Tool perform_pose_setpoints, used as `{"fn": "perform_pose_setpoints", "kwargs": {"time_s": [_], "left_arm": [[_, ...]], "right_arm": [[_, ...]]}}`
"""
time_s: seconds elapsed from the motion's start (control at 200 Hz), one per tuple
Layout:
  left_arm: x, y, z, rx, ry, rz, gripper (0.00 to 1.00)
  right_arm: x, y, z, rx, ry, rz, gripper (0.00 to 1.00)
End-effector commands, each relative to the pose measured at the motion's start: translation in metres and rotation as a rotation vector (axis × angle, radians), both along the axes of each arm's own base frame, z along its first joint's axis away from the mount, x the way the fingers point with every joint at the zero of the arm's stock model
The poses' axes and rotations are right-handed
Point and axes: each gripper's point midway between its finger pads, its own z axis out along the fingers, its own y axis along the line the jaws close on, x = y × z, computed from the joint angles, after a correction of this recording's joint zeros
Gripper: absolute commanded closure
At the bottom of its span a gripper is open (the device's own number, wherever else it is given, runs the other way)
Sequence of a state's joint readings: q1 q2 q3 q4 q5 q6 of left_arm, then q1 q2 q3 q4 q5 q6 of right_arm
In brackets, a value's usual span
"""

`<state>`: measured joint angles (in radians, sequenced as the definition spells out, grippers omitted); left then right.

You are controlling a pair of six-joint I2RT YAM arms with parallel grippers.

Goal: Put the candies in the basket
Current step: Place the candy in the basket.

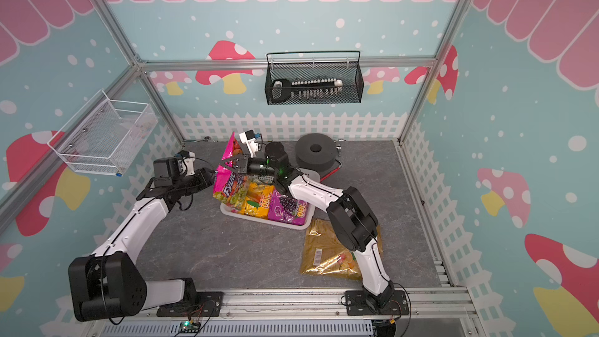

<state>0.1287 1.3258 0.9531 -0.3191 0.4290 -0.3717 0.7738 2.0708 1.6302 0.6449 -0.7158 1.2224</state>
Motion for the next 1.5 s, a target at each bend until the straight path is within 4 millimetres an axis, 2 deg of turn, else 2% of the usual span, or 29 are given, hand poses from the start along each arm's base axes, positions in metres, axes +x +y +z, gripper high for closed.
{"fn": "perform_pose_setpoints", "kwargs": {"time_s": [0.0, 0.095, 0.3, 0.43, 0.53, 0.65, 0.855, 1.046, 1.266, 1.376, 1.396, 1.411, 1.441, 1.496], "left_arm": [[0.007, -0.001, 0.009, -0.026, -0.024, -0.005, 0.49], [0.007, 0.000, 0.010, -0.020, -0.028, -0.001, 0.49], [0.005, 0.003, 0.004, -0.005, -0.020, 0.013, 0.49], [0.005, 0.000, 0.000, -0.016, -0.010, 0.003, 0.49], [0.004, -0.005, -0.005, -0.039, 0.004, -0.023, 0.49], [0.005, -0.011, -0.009, -0.070, 0.018, -0.051, 0.49], [0.006, -0.013, -0.012, -0.079, 0.025, -0.057, 0.49], [0.008, -0.017, -0.014, -0.087, 0.028, -0.060, 0.50], [0.010, -0.027, -0.023, -0.081, 0.044, -0.074, 0.50], [0.013, -0.039, -0.027, -0.088, 0.051, -0.103, 0.50], [0.014, -0.042, -0.027, -0.089, 0.052, -0.111, 0.50], [0.015, -0.043, -0.027, -0.088, 0.051, -0.115, 0.50], [0.016, -0.047, -0.026, -0.086, 0.049, -0.127, 0.50], [0.019, -0.054, -0.024, -0.082, 0.043, -0.144, 0.50]], "right_arm": [[-0.026, -0.018, 0.106, 0.207, -0.245, 0.014, 1.00], [-0.026, -0.016, 0.115, 0.218, -0.256, 0.025, 1.00], [-0.023, -0.007, 0.105, 0.225, -0.220, 0.046, 1.00], [-0.022, -0.004, 0.088, 0.198, -0.180, 0.058, 1.00], [-0.023, -0.006, 0.074, 0.171, -0.162, 0.051, 1.00], [-0.025, -0.013, 0.066, 0.149, -0.171, 0.021, 1.00], [-0.014, -0.016, 0.036, 0.059, -0.225, -0.064, 1.00], [-0.002, -0.020, 0.044, 0.039, -0.281, -0.117, 1.00], [0.017, -0.032, 0.050, 0.012, -0.364, -0.198, 1.00], [0.013, -0.044, 0.043, -0.009, -0.340, -0.211, 1.00], [0.014, -0.045, 0.032, -0.030, -0.321, -0.208, 1.00], [0.008, -0.050, 0.042, -0.019, -0.332, -0.210, 1.00], [0.005, -0.055, 0.040, -0.031, -0.326, -0.208, 1.00], [-0.001, -0.063, 0.024, -0.078, -0.304, -0.203, 1.00]]}}
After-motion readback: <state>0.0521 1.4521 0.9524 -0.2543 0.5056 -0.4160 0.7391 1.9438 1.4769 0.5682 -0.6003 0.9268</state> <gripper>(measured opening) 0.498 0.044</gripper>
